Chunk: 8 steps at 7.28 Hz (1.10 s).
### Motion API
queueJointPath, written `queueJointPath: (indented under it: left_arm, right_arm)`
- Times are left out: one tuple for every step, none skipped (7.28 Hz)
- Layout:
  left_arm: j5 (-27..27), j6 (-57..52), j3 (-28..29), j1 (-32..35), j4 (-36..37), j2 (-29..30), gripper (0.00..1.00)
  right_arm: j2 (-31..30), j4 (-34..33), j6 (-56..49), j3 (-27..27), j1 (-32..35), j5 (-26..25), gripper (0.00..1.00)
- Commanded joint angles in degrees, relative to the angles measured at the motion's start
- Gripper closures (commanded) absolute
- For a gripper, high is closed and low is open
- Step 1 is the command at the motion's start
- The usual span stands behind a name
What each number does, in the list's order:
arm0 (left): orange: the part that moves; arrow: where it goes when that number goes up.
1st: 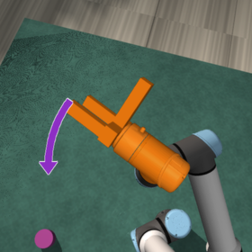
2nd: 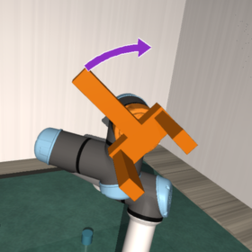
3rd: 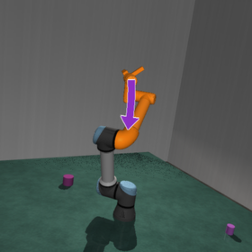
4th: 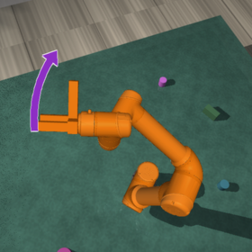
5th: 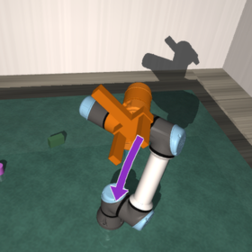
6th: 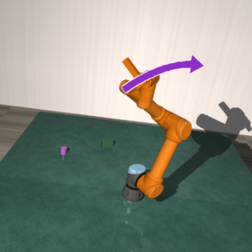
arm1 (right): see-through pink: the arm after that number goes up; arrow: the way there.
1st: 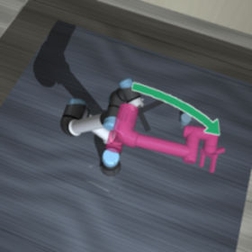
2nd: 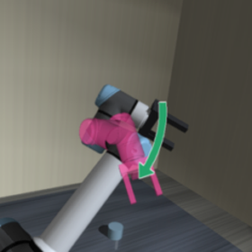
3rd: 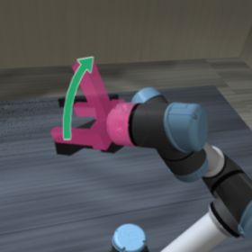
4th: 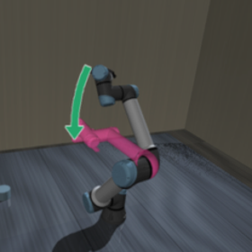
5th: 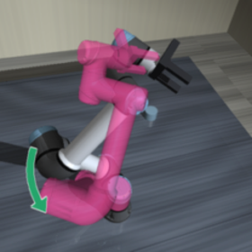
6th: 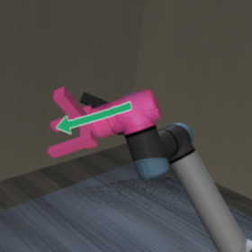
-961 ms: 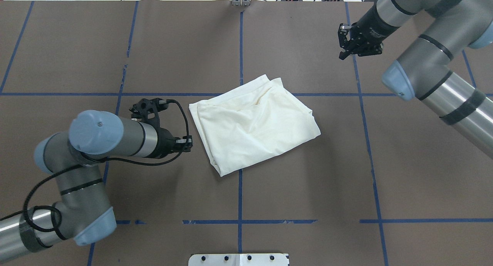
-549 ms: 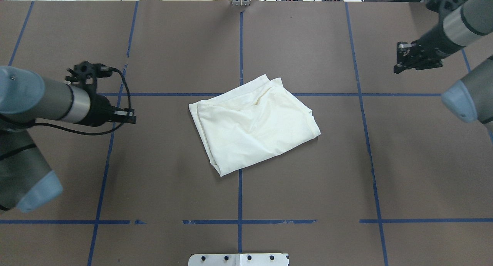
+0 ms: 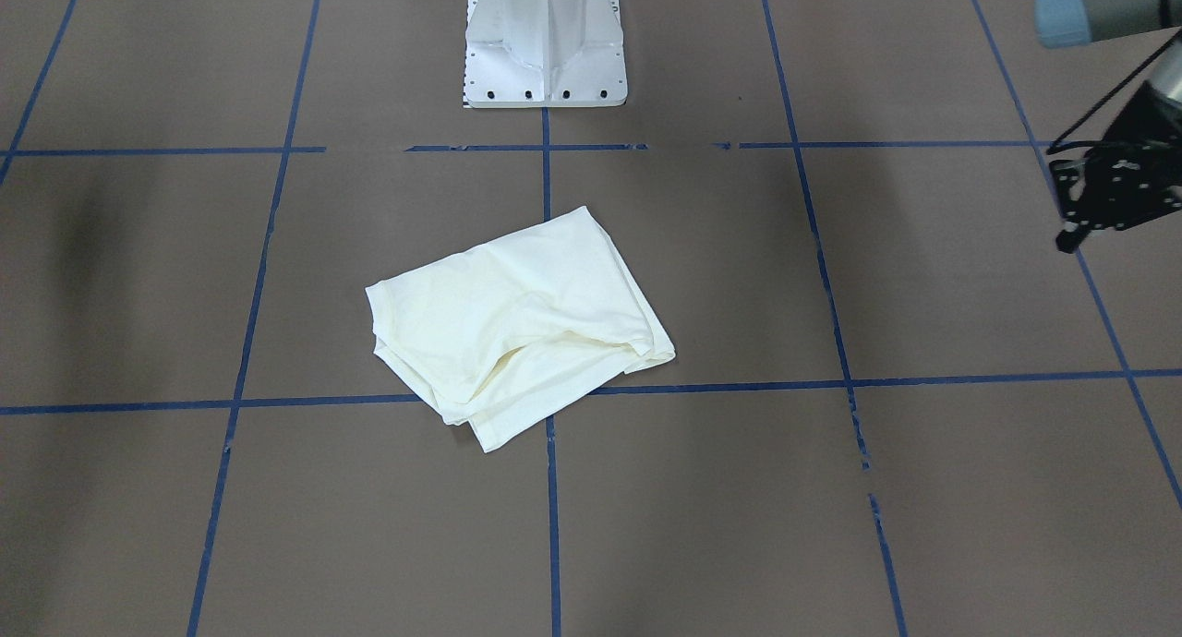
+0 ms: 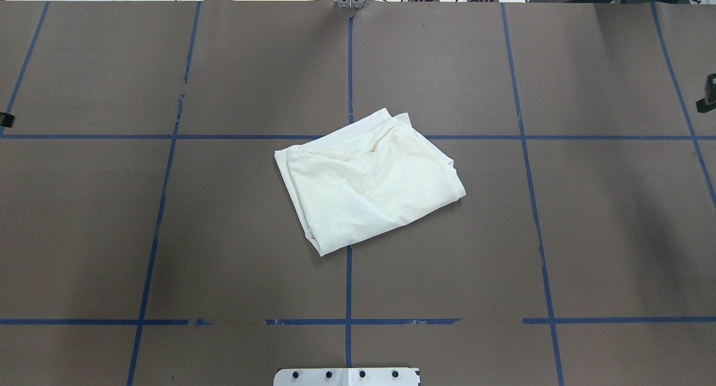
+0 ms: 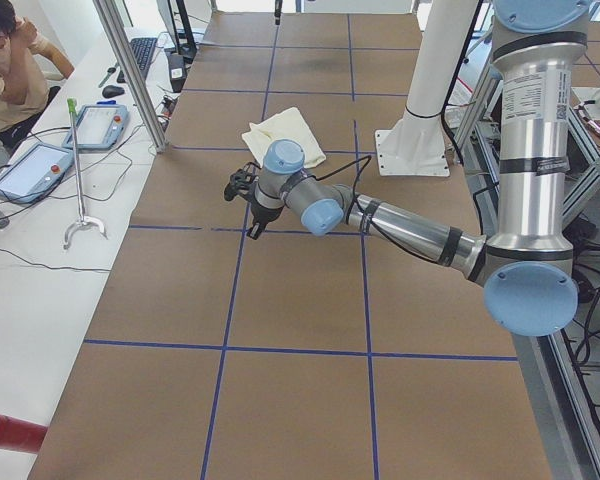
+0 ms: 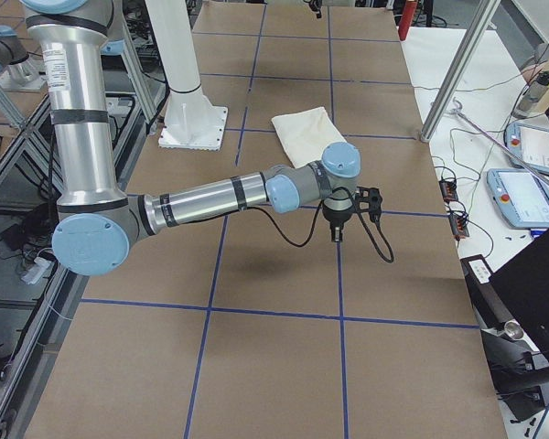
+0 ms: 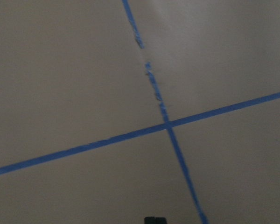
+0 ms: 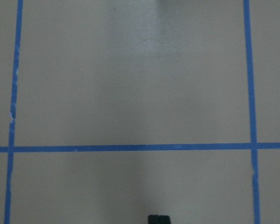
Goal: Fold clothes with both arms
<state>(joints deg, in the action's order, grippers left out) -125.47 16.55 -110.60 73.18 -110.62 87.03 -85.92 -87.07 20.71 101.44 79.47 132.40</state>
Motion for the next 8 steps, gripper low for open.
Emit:
queueJointPath:
  left_arm:
    - [-3.5,-16.7,-0.1,12.7,21.0,4.1,0.51]
    - [-4.2,-22.1,-0.6,13.8,24.0,1.2,0.01]
    - [-5.4,-22.4,-0.8,13.8,24.4,-3.0,0.0]
    - [-7.2,-21.7,0.3,13.9,24.4,-4.1,0.0]
    - [-8.4,-21.6,2.1,13.7,23.5,-7.4,0.0]
    - [-12.2,-21.6,0.3,14.1,23.4,-7.9,0.0]
    - [-12.3,-21.2,-1.4,14.0,23.4,-7.8,0.0]
    - [-11.9,-21.2,-2.3,14.1,23.8,-7.8,0.0]
  right_arm:
    - [-2.5,-10.6,-11.2,3.7,4.1,-0.1,0.03]
    - [-4.2,-10.4,-11.1,3.9,4.1,-0.1,0.0]
    - [-4.3,-10.4,-11.2,3.9,4.0,0.0,0.0]
    - [-4.3,-10.5,-11.1,3.9,4.0,0.1,0.0]
    - [-4.6,-10.6,-11.0,3.8,3.9,0.1,0.0]
    - [-4.7,-10.5,-10.9,3.7,3.0,0.0,0.0]
    - [-4.7,-10.5,-10.9,3.6,2.4,-0.1,0.0]
    - [-4.7,-10.5,-10.8,3.8,2.4,0.0,0.0]
